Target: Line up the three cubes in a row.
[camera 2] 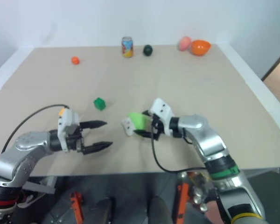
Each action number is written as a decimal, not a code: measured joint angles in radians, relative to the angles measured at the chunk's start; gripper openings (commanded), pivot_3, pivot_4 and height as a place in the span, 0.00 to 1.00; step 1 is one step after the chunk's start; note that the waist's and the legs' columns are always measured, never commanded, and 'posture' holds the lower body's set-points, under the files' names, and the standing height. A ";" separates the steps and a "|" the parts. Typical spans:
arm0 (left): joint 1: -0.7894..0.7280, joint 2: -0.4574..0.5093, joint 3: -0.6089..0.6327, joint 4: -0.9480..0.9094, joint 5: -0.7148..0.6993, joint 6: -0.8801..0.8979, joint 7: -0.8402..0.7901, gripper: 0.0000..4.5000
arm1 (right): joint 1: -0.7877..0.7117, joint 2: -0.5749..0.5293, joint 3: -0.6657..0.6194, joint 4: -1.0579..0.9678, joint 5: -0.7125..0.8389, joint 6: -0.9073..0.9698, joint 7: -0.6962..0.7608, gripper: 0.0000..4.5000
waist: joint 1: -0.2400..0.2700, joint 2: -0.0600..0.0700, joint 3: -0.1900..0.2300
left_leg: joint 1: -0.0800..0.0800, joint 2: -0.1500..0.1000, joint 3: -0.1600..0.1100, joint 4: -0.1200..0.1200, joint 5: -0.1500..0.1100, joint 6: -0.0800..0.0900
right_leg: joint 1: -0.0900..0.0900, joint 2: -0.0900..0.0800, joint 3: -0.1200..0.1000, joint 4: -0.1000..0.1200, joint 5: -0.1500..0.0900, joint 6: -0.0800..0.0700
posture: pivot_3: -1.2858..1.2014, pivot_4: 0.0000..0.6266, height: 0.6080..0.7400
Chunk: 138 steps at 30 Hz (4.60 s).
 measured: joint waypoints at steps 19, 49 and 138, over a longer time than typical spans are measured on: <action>0.041 -0.058 0.010 0.004 0.022 -0.046 0.116 1.00 | -0.064 0.103 0.020 0.208 -0.142 -0.174 0.073 0.15 | -0.012 0.000 0.000 | 0.002 0.000 0.000 0.000 0.001 -0.001 | 0.002 0.000 0.000 0.000 0.002 0.000 | 0.52 0.24 1.00; -0.146 -0.208 -0.059 0.158 0.062 -0.054 0.131 1.00 | 0.025 0.023 -0.399 0.022 -0.158 0.196 -0.670 0.86 | 0.006 -0.004 0.001 | -0.001 0.007 0.018 0.003 0.003 0.001 | 0.000 0.000 0.005 0.000 0.005 0.001 | 0.52 0.24 1.00; -0.023 -0.115 0.009 0.140 0.069 -0.096 0.117 1.00 | -0.032 0.307 -0.252 0.168 -0.148 0.263 -0.683 0.42 | -0.012 -0.004 0.000 | 0.000 0.010 0.021 0.002 0.003 0.005 | 0.000 0.002 0.003 0.000 0.005 -0.001 | 0.52 0.24 1.00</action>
